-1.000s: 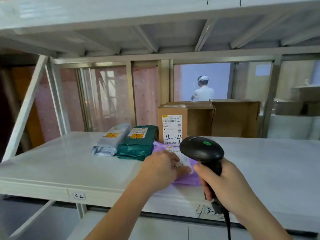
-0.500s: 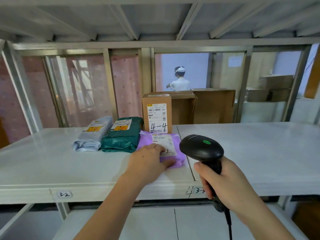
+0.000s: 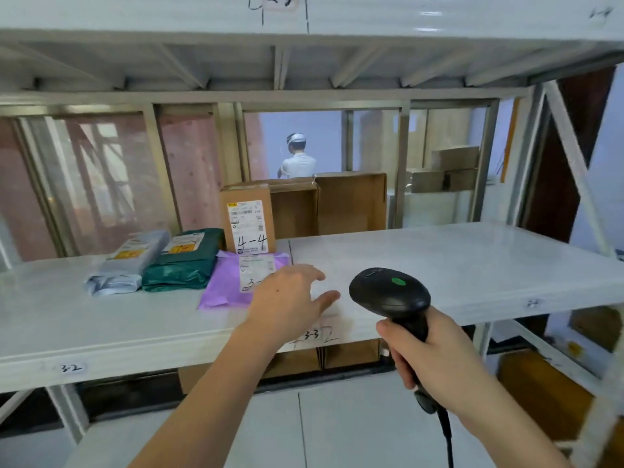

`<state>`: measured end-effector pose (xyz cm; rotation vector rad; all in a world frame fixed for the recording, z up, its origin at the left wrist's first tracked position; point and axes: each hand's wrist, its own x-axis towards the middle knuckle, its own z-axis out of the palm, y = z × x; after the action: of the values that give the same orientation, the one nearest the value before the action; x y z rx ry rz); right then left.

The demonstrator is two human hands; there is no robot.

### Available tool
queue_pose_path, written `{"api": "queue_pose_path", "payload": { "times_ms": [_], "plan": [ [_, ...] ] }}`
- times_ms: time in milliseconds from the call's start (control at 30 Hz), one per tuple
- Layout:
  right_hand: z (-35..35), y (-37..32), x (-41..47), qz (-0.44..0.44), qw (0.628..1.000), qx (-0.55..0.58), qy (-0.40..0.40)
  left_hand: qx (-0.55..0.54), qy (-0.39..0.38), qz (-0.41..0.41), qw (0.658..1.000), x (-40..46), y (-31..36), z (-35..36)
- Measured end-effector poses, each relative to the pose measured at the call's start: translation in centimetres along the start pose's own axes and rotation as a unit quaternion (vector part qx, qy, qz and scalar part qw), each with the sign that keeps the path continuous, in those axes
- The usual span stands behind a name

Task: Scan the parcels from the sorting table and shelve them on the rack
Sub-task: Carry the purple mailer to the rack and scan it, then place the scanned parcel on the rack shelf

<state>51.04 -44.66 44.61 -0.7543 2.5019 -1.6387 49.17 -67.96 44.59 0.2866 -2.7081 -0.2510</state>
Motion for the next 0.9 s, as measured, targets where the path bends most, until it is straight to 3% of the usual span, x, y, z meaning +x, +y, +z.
{"api": "queue_pose_path", "payload": {
  "times_ms": [233, 433, 633, 900],
  "plan": [
    [-10.0, 4.3, -4.3, 0.026, 0.999, -0.01, 0.04, -0.055, -0.073, 0.102, 0.991, 0.0, 14.4, 4.0],
    [-19.2, 8.8, -10.1, 0.07, 0.988, -0.036, 0.132, -0.092, -0.096, 0.208, 0.969, 0.6, 27.4, 9.9],
    [-27.2, 13.2, -15.9, 0.163, 0.958, -0.027, 0.236, -0.134, -0.159, 0.269, 0.941, -0.3, 40.3, 15.3],
    [-34.2, 18.8, -18.8, 0.226, 0.915, -0.061, 0.329, -0.14, -0.229, 0.353, 0.896, -0.1, 51.8, 21.9]
  ]
}}
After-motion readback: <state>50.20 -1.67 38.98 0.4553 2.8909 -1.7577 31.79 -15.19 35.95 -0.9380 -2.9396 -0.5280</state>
